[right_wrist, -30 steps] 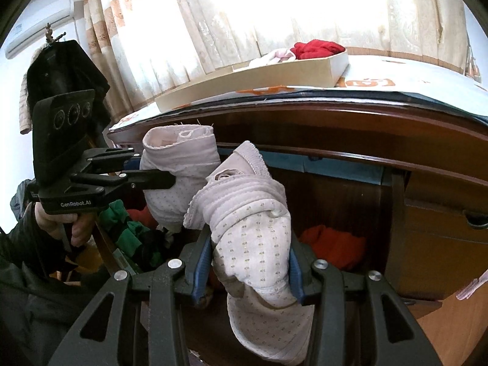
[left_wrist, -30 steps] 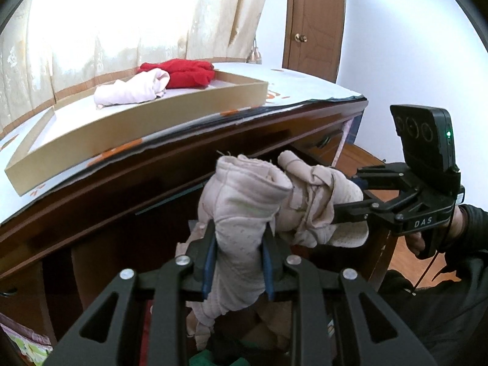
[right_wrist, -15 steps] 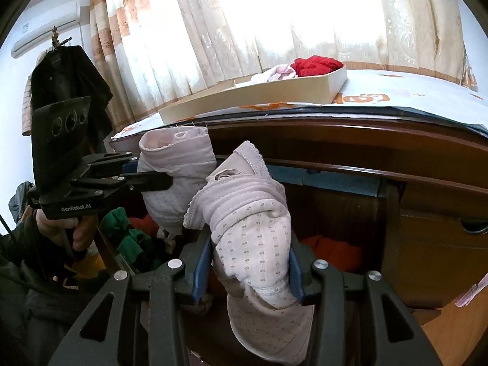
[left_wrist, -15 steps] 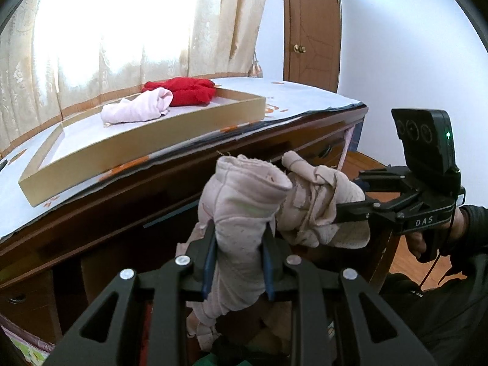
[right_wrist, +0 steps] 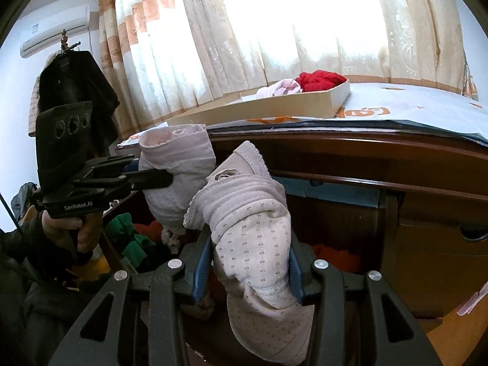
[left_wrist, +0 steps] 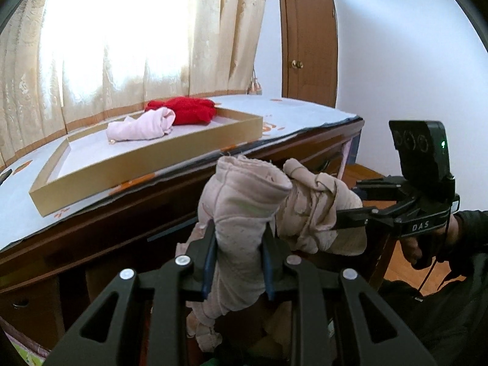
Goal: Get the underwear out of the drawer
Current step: 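Lift both held dotted underwear up out of the drawer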
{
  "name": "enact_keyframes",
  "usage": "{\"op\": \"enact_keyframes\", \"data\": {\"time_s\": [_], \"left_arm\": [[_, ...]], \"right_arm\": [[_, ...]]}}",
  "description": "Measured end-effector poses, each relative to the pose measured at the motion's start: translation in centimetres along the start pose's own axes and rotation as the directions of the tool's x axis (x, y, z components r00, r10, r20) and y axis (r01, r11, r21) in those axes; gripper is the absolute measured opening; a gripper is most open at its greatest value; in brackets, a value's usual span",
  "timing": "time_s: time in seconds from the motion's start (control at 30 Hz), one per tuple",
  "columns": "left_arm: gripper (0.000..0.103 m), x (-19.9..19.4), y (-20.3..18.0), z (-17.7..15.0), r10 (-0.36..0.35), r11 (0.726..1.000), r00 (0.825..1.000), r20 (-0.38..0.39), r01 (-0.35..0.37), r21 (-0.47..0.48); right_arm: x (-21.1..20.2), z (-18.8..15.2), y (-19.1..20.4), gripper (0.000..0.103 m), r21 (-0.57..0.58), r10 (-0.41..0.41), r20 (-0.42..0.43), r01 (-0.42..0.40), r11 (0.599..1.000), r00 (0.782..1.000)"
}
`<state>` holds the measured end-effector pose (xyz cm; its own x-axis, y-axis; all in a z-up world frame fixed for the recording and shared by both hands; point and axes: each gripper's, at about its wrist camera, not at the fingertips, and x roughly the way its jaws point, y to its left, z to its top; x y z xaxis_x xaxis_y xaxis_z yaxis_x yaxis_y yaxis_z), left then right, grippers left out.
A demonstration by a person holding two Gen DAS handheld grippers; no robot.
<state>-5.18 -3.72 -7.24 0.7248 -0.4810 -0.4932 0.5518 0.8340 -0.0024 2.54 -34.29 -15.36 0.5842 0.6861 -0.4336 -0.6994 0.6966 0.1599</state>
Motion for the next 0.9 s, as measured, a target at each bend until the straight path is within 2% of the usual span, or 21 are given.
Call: {"op": "enact_keyframes", "data": {"time_s": [0.47,0.9], "left_arm": [[0.024,-1.5,0.5,0.2,0.006,1.000,0.995,0.105,-0.003,-0.023],[0.024,-2.1,0.7,-0.1,0.017,0.999,0.990,0.139,-0.012,-0.035]], "right_arm": [[-0.7,-0.3,0.2,0.046,-0.017,0.010,0.064,-0.009,1.000,0.998],[-1.0,-0.4,0.2,0.046,-0.011,0.006,0.085,-0.005,1.000,0.996]]}}
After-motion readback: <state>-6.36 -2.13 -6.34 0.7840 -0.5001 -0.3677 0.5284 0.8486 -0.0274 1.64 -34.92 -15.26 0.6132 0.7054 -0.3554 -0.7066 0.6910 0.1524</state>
